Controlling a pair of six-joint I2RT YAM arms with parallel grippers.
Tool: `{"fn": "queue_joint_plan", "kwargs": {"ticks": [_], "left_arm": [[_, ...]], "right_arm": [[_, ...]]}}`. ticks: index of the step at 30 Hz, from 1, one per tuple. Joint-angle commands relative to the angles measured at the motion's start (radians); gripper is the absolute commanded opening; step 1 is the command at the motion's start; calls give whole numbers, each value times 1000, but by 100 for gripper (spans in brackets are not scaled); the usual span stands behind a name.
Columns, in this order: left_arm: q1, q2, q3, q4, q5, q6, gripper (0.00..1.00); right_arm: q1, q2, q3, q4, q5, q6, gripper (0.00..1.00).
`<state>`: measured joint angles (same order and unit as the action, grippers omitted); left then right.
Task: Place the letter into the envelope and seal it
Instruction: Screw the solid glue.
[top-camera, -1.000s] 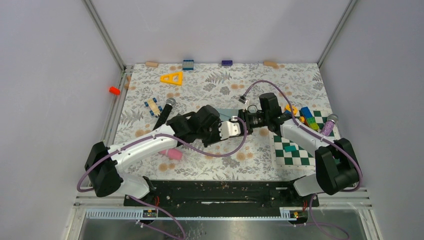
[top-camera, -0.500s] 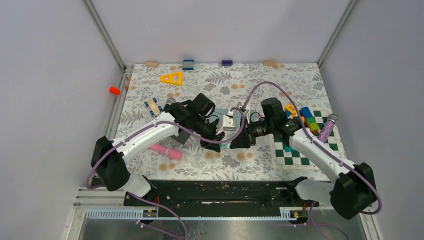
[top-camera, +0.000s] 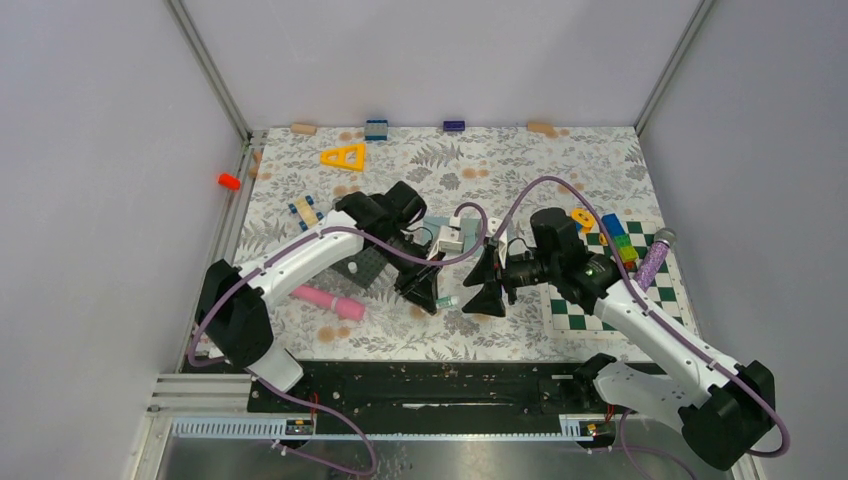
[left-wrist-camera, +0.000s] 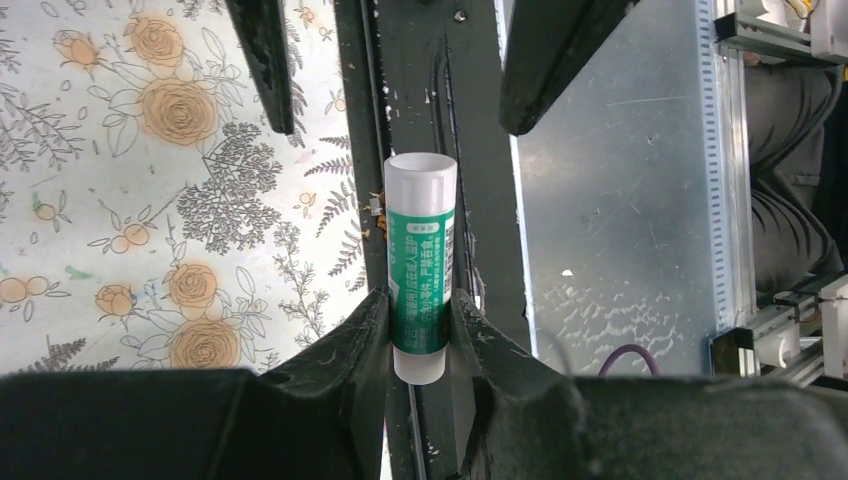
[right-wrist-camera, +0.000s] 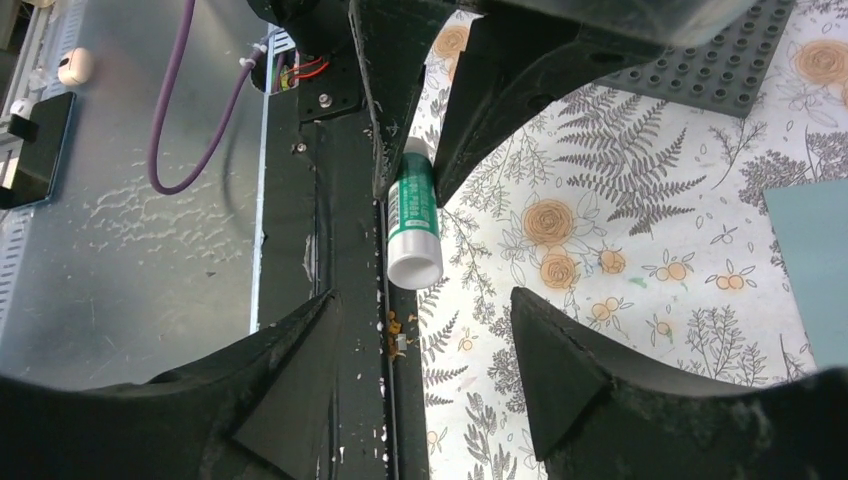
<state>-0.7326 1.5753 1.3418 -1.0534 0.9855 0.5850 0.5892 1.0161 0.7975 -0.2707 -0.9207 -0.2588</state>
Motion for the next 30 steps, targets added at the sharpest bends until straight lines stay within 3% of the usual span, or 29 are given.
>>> {"fn": "queue_joint_plan", "kwargs": {"ticks": [1, 8, 13, 18, 25, 30], "left_arm": [[12, -50, 23, 92, -56, -65, 12], [2, -177, -80, 320, -359, -197, 11], [-57, -241, -144, 458, -642, -226, 9], [-147, -271, -212, 556, -906, -199, 8], [-194, -251, -232, 607, -1058, -172, 6], [-218, -236, -228, 612, -1086, -165, 5]], "right_arm": [[-10, -11, 46, -41, 16, 63, 71], [-138, 112, 110, -30, -46, 361, 77], [-234, 257, 125, 92, -111, 626, 71], [-249, 339, 128, 209, -168, 805, 69], [-249, 379, 88, 315, -150, 934, 62], [-249, 420, 72, 370, -151, 1006, 57]]}}
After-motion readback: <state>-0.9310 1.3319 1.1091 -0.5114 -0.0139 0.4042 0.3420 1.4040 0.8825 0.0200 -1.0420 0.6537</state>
